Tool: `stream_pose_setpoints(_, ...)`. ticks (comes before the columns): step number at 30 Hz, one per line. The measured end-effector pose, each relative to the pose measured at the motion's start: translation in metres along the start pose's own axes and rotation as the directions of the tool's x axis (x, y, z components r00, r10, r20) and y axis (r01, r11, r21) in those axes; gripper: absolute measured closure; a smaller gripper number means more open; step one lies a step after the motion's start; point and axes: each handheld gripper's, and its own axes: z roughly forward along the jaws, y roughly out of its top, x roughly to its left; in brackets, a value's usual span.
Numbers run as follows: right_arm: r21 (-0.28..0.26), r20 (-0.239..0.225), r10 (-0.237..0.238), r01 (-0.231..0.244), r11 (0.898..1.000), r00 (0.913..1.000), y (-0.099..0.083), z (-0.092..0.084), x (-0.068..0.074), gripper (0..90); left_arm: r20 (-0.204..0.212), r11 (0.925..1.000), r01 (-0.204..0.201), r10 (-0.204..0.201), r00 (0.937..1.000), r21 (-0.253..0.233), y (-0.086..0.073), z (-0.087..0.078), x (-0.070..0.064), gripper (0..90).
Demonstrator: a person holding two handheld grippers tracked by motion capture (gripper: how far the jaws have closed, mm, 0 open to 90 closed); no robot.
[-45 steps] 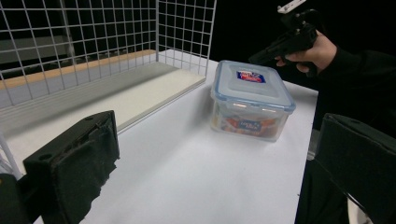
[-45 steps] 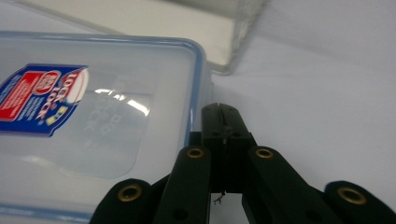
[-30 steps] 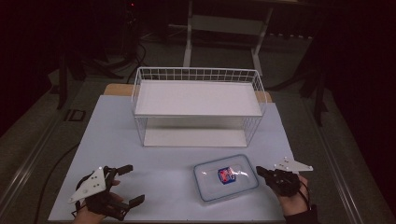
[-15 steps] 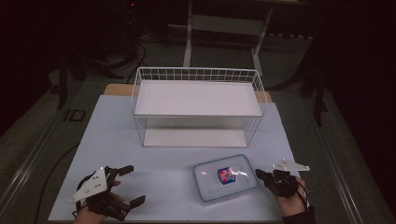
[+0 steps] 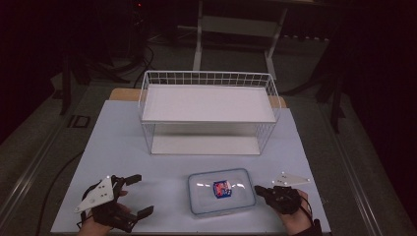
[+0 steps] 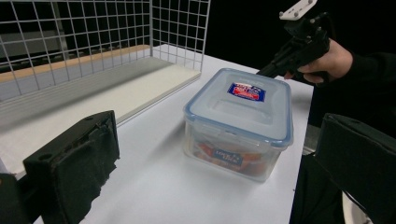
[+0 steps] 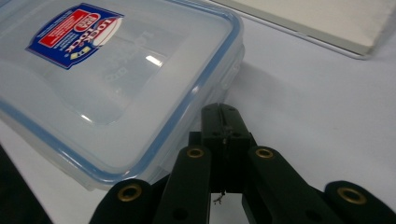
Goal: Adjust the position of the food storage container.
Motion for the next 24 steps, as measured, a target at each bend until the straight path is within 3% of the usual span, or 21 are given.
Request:
stream_pose_setpoints(13,0.006,-0.074,-0.067,0.068,0.998,0.995,0.012,0.015,0.024,90.0,0.015,0.9998,0.011,-0.011,0.9998,0.015,-0.001,0.003,0.001,0.0)
stream_pose_setpoints(24,-0.006,-0.118,-0.087,0.087,0.996,0.9893,0.017,0.022,0.039,90.0,0.025,0.9991,0.017,-0.018,0.9995,0.04,-0.002,0.006,0.001,0.0)
